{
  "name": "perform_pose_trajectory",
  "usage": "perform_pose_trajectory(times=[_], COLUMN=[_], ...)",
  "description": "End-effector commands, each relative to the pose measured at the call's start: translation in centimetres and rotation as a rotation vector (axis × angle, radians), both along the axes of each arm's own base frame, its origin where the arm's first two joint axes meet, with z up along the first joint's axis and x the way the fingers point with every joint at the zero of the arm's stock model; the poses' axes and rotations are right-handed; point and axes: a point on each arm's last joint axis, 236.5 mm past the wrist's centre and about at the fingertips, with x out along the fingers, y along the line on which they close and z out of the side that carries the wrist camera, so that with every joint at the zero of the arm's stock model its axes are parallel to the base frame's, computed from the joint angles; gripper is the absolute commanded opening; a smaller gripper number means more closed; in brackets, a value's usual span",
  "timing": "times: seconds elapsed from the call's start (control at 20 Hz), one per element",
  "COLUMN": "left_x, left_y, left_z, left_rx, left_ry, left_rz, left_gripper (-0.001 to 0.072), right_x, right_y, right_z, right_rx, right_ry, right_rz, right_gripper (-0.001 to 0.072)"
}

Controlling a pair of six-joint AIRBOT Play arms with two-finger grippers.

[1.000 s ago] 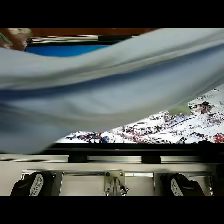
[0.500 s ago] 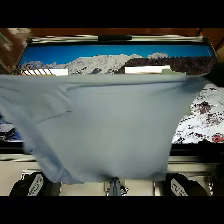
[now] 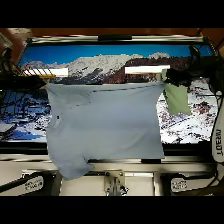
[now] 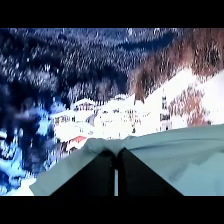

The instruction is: Fold the shirts.

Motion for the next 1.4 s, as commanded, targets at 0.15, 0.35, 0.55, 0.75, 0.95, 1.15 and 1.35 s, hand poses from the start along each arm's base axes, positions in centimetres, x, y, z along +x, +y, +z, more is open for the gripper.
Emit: perform_pose_trajectory(times=[0.15,0.35,0.55,0.75,0.95,1.15,1.35], left_x=[10.2,12.4,11.6,10.9,7.8,1.5,-2.3], left_y=[-0.6,0.3,-0.5,-0.8,-1.1,-1.2,-0.9], left_z=[-5.0,-6.6,-9.9,-9.4,-8.1,-9.7,-12.0], left_rx=[-0.081,-0.067,-0.094,-0.075,-0.059,-0.104,-0.032], left_ry=[-0.069,-0.103,-0.009,-0.002,0.064,0.32,0.489], left_rz=[0.097,0.151,0.13,0.079,-0.051,-0.177,-0.251], left_gripper=[0.0034,0.0034,0.0034,0.0034,0.0034,0.0033,0.0033], right_x=[7.5,8.0,7.9,7.4,2.3,-6.0,-8.8], right_y=[-2.9,-2.9,0.3,1.1,-0.3,-0.7,1.3], right_z=[-3.0,-4.5,-7.0,-6.4,-5.4,-7.0,-9.9], right_rx=[-0.001,-0.004,-0.007,-0.038,-0.085,-0.062,-0.05], right_ry=[-0.201,-0.194,-0.156,-0.152,0.013,0.349,0.456], right_rz=[-0.179,-0.187,-0.13,-0.088,-0.004,0.077,0.097], right_gripper=[0.0061,0.0061,0.0061,0.0061,0.0062,0.0061,0.0062])
